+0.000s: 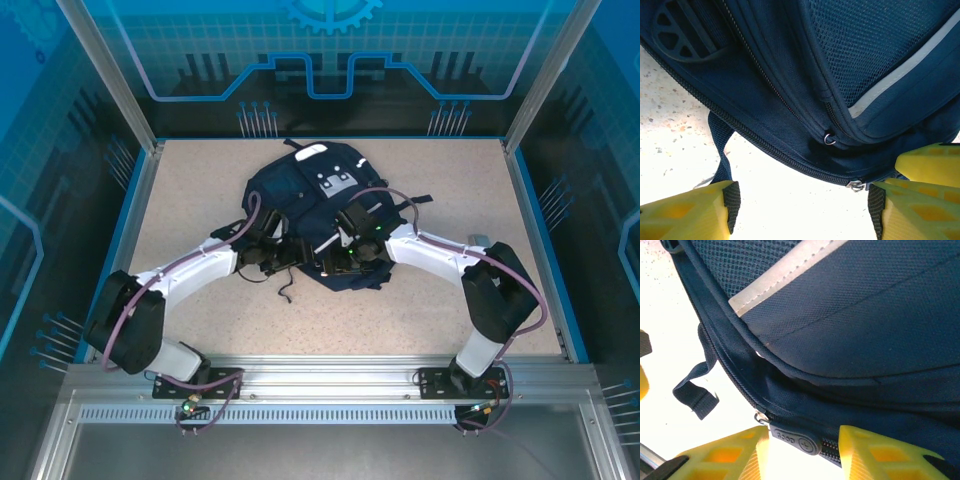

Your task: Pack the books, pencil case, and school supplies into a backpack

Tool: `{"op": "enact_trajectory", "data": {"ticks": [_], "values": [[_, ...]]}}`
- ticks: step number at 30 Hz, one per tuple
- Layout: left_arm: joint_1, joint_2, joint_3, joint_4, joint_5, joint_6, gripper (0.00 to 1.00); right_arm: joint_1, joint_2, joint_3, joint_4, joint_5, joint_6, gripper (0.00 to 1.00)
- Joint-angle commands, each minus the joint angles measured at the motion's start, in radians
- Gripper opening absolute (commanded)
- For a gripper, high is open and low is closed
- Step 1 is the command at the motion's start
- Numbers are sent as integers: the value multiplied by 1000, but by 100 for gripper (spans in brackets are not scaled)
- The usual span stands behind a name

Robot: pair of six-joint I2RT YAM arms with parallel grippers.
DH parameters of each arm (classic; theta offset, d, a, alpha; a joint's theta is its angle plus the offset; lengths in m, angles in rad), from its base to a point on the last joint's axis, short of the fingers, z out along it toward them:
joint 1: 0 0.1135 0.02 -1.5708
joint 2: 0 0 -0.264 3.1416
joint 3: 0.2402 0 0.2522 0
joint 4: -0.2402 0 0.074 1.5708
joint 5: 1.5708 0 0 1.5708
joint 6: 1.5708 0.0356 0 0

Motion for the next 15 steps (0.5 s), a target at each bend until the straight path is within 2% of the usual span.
{"op": "enact_trajectory", "data": {"ticks": [1,10,15], "values": [[6,19,-13,17,35,-21,69,5,11,23,15,-25,-18,41],[1,62,-34,60,52,-63,56,5,23,23,14,-35,-6,41],[-4,80,-36,61,52,-65,53,4,32,23,13,-58,-4,41]]}}
